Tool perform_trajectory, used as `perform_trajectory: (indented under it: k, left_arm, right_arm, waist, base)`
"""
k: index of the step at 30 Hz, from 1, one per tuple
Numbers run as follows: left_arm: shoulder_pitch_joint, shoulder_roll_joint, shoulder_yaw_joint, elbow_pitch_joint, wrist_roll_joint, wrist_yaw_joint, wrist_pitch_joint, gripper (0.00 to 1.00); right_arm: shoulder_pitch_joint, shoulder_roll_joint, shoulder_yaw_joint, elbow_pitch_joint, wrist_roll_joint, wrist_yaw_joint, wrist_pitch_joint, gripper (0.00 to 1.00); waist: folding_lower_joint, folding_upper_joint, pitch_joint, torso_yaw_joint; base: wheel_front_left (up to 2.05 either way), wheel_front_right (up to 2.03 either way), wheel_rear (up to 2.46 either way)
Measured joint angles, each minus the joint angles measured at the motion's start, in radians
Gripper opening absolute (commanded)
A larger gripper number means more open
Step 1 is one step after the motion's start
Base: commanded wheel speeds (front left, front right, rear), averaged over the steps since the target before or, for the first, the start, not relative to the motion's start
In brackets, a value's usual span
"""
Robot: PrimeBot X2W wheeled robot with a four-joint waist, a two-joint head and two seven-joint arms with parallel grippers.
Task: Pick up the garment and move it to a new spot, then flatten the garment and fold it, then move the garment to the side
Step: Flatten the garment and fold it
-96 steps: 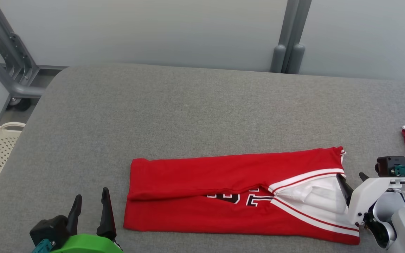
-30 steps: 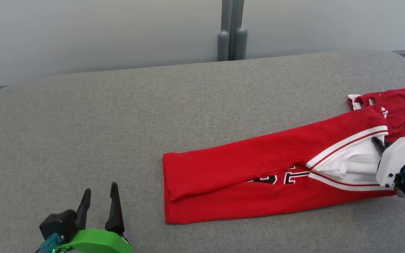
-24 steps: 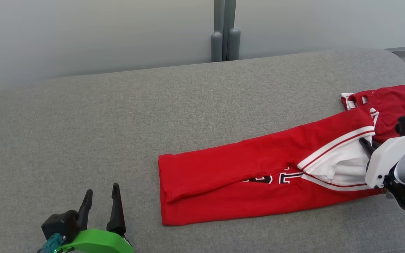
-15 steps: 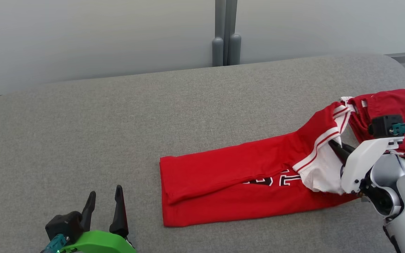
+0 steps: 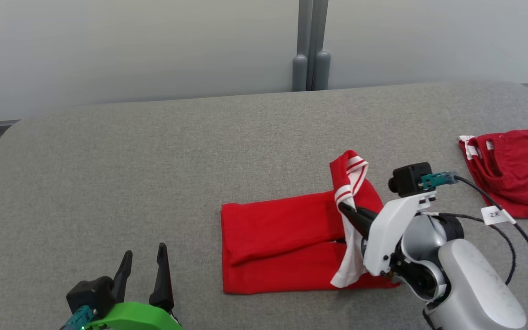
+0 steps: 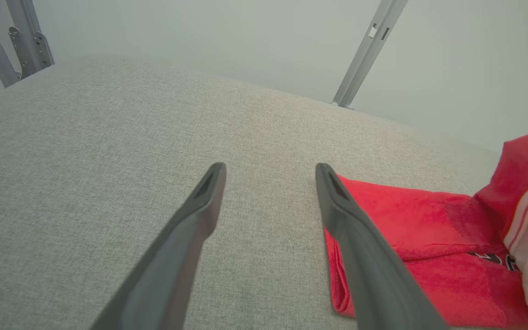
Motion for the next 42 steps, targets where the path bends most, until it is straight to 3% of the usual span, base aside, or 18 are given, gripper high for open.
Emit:
perform_trajectory:
  k: [10, 27, 41, 42]
  left_arm:
    - [-0.037, -0.021, -0.026, 0.018, 0.001, -0.018, 0.001, 1.0]
    - [-0.085, -0.049, -0.058, 0.06, 0.007, -0.042, 0.003, 1.0]
    - [-0.107, -0.062, -0.078, 0.087, 0.007, -0.058, 0.004, 1.0]
    - [-0.109, -0.063, -0.08, 0.09, 0.007, -0.059, 0.004, 1.0]
  right_arm:
    - [-0.074, 0.097, 0.086, 0.161, -0.023, 0.0, -0.055, 0.0]
    - [-0.246, 0.104, 0.268, 0.529, 0.148, 0.0, -0.205, 0.0]
    - [-0.377, 0.104, 0.449, 0.736, 0.311, 0.0, -0.285, 0.0]
    - [-0.386, 0.104, 0.461, 0.747, 0.324, 0.0, -0.293, 0.07]
  waist:
    - [0.0, 0.0, 0.008, 0.058]
    - [0.0, 0.0, 0.013, 0.184]
    - [0.0, 0.0, 0.01, 0.226]
    - [0.0, 0.0, 0.01, 0.229]
  base:
    - [0.0, 0.0, 0.0]
    - [0.0, 0.0, 0.0]
    - [0.0, 0.0, 0.0]
    - [0.0, 0.0, 0.0]
